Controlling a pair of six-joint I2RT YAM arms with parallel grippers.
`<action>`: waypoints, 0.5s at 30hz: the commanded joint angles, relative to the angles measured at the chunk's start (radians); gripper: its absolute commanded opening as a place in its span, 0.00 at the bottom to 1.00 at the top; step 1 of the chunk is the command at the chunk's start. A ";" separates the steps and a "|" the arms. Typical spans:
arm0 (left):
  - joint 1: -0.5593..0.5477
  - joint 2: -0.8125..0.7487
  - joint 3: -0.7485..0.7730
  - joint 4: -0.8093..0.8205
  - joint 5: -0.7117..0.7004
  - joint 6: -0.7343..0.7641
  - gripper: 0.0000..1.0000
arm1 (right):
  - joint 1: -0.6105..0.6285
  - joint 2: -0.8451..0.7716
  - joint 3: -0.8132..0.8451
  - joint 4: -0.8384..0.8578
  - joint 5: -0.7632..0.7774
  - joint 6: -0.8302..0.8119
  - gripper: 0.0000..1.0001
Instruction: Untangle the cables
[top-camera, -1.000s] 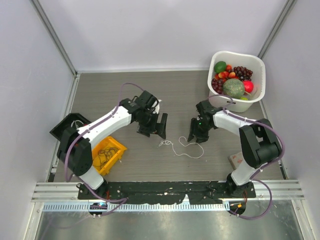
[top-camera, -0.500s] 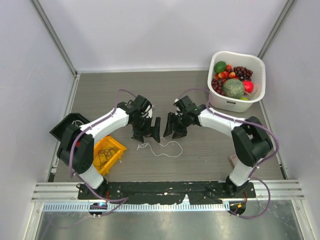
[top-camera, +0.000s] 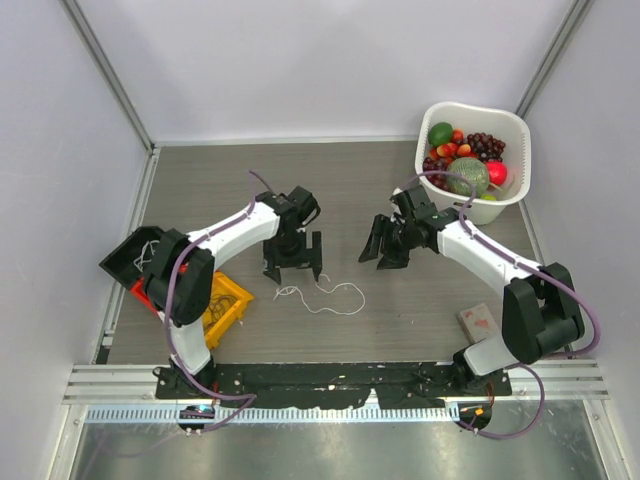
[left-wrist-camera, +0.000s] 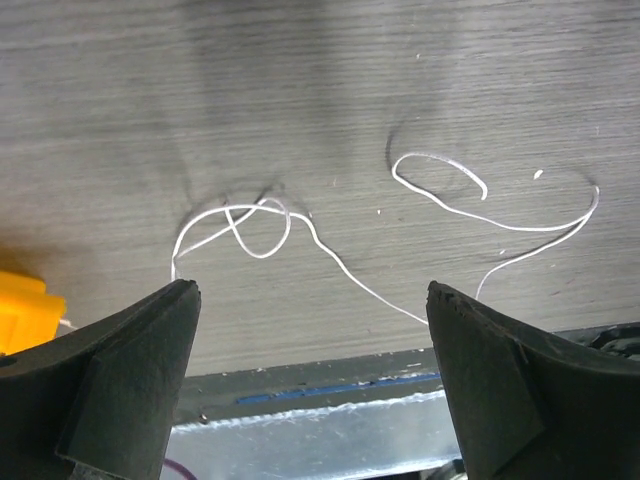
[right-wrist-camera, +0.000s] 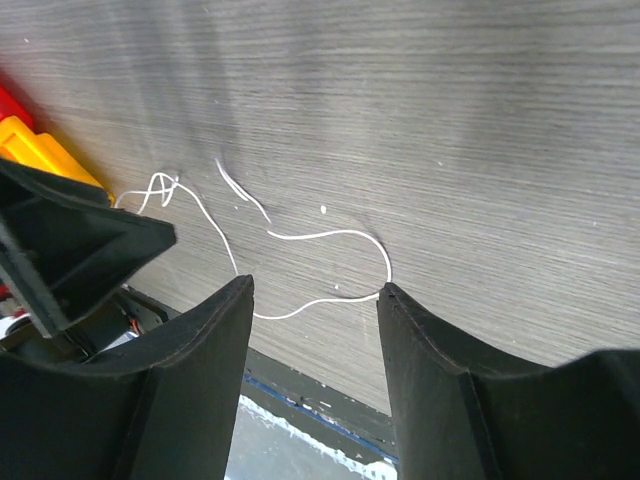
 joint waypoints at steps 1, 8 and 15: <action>0.028 -0.019 0.091 -0.102 -0.023 -0.199 1.00 | 0.000 0.002 -0.010 -0.004 0.000 -0.019 0.57; -0.027 -0.033 0.094 -0.163 0.146 -0.698 1.00 | 0.000 -0.006 0.062 -0.061 0.016 -0.056 0.56; -0.148 -0.076 -0.019 -0.006 0.085 -0.962 1.00 | -0.003 -0.123 0.025 -0.107 0.069 -0.091 0.56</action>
